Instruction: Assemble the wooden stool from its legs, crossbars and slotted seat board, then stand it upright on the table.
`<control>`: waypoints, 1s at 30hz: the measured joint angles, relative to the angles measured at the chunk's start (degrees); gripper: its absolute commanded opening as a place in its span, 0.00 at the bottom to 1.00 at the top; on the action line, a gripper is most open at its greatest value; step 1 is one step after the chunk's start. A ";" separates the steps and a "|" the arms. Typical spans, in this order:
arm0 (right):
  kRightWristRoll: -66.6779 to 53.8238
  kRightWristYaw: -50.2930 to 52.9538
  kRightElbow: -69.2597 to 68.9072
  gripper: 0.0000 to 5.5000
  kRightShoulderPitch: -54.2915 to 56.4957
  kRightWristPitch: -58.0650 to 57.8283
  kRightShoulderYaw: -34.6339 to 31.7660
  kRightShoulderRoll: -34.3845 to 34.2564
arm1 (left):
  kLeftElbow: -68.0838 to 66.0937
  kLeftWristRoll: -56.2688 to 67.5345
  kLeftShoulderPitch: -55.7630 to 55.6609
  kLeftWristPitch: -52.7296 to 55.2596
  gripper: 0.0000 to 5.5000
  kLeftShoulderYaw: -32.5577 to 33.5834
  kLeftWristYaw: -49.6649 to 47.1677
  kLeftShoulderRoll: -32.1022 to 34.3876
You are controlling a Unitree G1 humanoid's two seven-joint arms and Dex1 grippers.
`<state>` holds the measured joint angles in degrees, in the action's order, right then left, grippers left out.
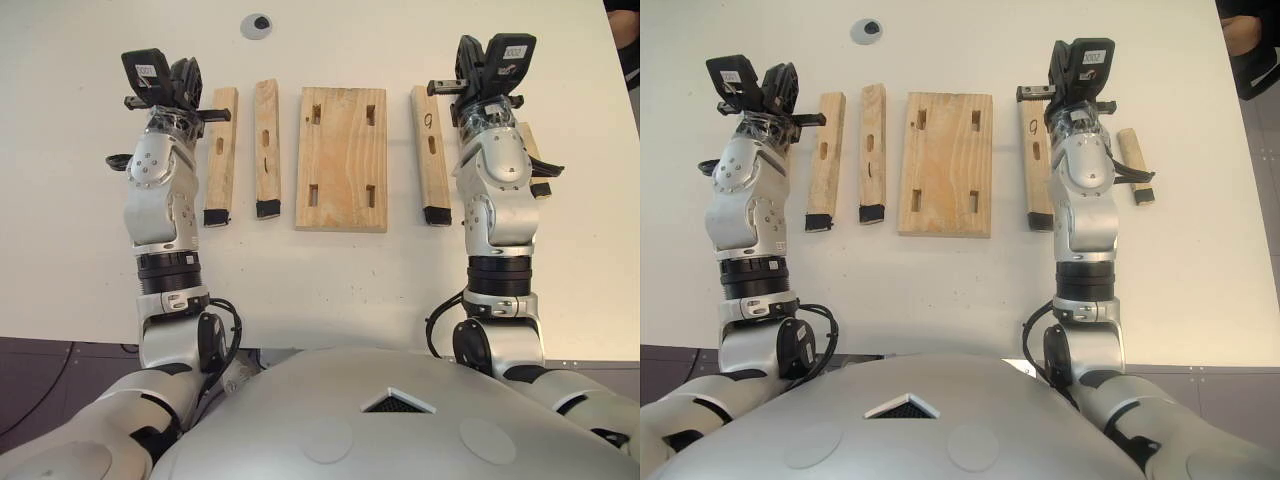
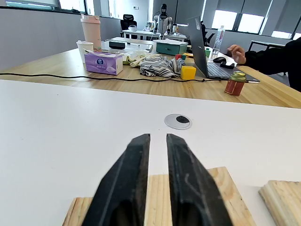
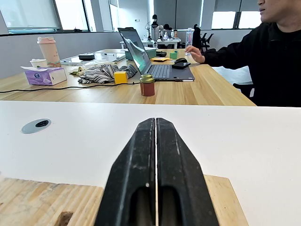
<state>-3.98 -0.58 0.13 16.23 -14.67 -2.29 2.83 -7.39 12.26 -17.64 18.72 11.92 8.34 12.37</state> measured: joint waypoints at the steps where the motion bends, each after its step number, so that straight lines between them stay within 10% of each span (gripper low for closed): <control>1: 0.00 0.21 0.00 0.00 -0.01 0.20 0.03 -0.04 | -0.01 -0.04 -0.49 0.00 0.13 -0.27 0.16 0.41; 15: 0.08 -0.27 1.51 0.00 0.95 1.97 0.05 0.24 | 1.61 0.00 0.08 -1.55 0.00 -2.02 0.33 -1.41; 30: 0.04 0.86 4.54 0.00 3.80 2.68 -2.03 0.21 | -2.91 -0.42 -1.69 -1.73 0.39 0.08 0.04 0.02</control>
<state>-3.94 0.27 4.67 20.03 -11.99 -4.32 3.04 -10.30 11.84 -19.34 17.00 12.00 8.38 12.39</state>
